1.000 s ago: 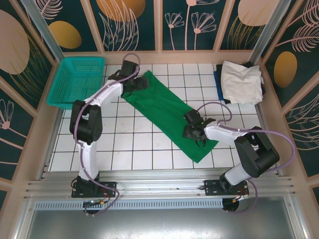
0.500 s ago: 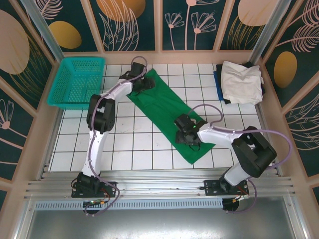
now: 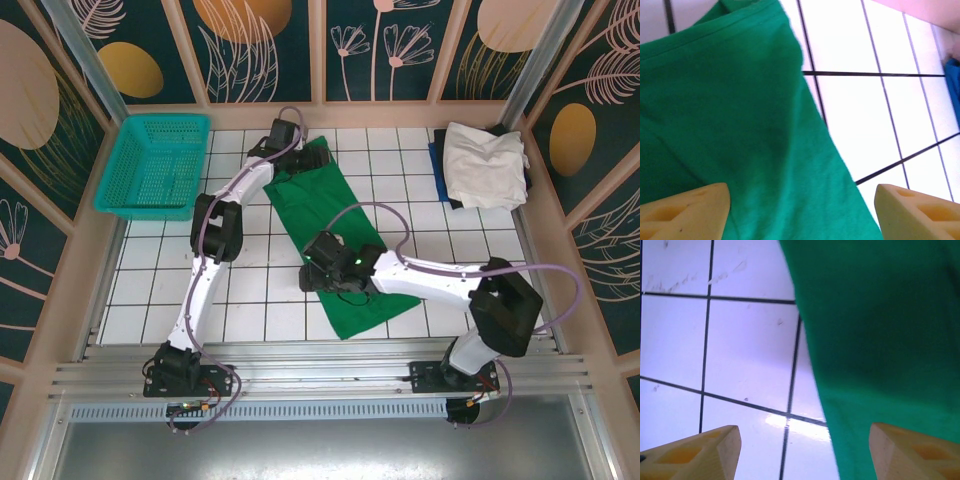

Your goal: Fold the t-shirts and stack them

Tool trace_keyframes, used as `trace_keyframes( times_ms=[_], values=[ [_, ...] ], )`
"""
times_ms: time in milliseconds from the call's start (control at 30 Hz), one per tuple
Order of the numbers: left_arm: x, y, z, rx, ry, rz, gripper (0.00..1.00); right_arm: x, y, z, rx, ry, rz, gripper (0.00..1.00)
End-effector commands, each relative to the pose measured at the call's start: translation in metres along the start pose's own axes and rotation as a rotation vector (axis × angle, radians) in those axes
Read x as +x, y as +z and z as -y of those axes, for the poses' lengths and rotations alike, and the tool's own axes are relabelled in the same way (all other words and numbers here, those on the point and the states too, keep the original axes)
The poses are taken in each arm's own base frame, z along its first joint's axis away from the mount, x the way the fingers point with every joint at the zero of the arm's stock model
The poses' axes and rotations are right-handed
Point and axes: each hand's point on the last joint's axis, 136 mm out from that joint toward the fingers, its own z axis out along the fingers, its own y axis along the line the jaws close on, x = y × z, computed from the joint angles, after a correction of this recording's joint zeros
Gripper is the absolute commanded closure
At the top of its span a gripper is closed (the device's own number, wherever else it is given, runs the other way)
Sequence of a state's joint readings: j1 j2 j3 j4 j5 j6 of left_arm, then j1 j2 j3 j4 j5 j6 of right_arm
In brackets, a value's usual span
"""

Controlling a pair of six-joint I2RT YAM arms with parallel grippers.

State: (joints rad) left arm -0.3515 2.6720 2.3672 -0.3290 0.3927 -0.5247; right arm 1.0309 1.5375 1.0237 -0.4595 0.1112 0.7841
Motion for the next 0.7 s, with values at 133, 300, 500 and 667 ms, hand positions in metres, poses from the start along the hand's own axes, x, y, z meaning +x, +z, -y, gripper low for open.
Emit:
trace_keyframes(
  times_ms=[133,300,500,667],
  values=[
    [0.011,-0.023,0.003,0.004,-0.086,0.005,0.26,0.019,-0.002,0.111,0.286,0.092,-0.003,0.35],
    [0.032,-0.004,-0.025,-0.055,-0.141,-0.033,0.27,0.034,0.007,0.138,0.29,0.135,-0.022,0.35],
    [0.032,0.018,-0.03,-0.033,-0.155,-0.047,0.27,0.067,0.026,0.112,0.152,0.135,-0.108,0.35],
    [0.019,0.022,-0.011,0.053,-0.139,-0.026,0.25,0.088,0.028,0.06,0.104,0.079,-0.177,0.35]
  ],
)
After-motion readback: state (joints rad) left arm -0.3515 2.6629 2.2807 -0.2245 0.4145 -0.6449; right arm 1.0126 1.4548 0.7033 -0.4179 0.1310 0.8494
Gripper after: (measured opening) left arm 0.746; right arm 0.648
